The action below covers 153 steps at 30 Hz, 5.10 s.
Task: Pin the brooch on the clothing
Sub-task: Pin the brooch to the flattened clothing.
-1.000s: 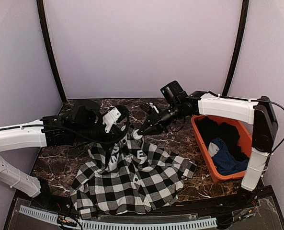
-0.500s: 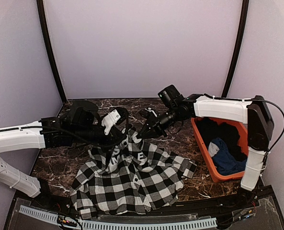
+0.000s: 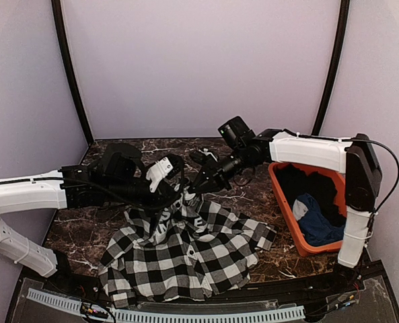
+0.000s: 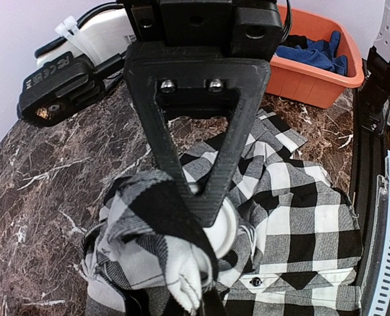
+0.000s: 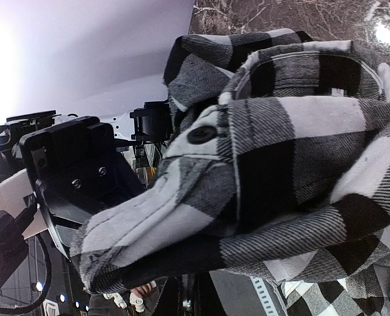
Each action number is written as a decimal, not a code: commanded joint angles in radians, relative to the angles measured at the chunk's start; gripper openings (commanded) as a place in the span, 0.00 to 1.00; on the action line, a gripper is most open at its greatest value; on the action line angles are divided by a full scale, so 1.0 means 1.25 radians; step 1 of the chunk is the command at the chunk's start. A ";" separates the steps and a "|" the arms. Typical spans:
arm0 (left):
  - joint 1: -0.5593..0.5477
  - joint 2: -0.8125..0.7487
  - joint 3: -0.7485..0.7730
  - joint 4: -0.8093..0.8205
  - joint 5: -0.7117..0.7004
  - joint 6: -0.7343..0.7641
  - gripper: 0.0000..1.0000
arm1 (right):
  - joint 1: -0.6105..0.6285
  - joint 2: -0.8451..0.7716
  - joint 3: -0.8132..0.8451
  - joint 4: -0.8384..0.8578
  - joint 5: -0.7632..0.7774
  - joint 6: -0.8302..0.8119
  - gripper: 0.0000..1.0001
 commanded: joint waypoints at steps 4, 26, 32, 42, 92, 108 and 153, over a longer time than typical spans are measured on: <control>-0.008 0.002 0.009 0.000 0.005 0.003 0.01 | 0.032 0.015 0.034 -0.075 -0.037 -0.096 0.00; -0.009 0.004 0.009 -0.006 -0.020 0.001 0.01 | 0.085 -0.010 0.023 -0.129 -0.056 -0.210 0.00; -0.009 0.002 0.008 -0.008 -0.039 -0.004 0.01 | 0.096 -0.031 0.018 -0.137 -0.061 -0.245 0.00; -0.009 0.000 -0.001 0.017 0.108 -0.020 0.35 | 0.101 -0.027 0.003 -0.127 -0.060 -0.352 0.00; 0.004 0.002 0.022 -0.083 0.167 0.040 0.66 | 0.048 -0.117 -0.048 -0.074 -0.150 -0.389 0.00; 0.005 0.043 0.042 -0.060 0.090 -0.001 0.01 | 0.071 -0.125 -0.057 -0.085 -0.132 -0.387 0.00; 0.011 -0.021 0.053 -0.157 0.423 0.063 0.97 | 0.133 -0.085 -0.018 -0.161 -0.138 -0.496 0.00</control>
